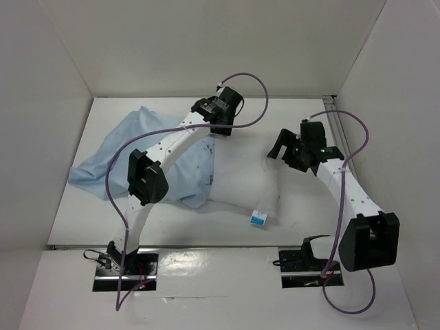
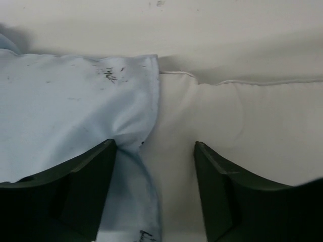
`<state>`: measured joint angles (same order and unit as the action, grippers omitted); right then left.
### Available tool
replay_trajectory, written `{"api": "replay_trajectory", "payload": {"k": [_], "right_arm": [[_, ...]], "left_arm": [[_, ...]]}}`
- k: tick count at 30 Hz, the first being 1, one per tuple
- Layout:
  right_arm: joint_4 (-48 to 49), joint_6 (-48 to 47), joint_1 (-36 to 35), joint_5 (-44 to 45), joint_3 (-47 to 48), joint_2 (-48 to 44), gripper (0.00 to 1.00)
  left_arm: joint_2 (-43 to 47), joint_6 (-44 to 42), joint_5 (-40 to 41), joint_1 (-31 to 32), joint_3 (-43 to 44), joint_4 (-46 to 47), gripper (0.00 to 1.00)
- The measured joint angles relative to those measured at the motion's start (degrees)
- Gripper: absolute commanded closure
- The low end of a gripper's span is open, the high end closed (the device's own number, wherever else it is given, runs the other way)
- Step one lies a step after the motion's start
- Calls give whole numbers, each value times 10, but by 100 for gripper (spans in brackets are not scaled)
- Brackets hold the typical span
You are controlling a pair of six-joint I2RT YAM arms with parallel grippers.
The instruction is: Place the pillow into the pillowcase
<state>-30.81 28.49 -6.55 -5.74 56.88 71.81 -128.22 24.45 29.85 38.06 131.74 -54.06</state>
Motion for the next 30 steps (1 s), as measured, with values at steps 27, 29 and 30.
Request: {"api": "replay_trajectory", "payload": {"k": [27, 29, 30], "right_arm": [[177, 12, -57, -170, -63, 76, 99], [179, 18, -75, -174, -54, 83, 100], [178, 20, -82, -174, -48, 79, 100]], "left_arm": [[105, -15, -217, -63, -46, 35, 100], [110, -20, -250, -60, -44, 38, 100], [110, -21, -266, -59, -42, 37, 100]]}}
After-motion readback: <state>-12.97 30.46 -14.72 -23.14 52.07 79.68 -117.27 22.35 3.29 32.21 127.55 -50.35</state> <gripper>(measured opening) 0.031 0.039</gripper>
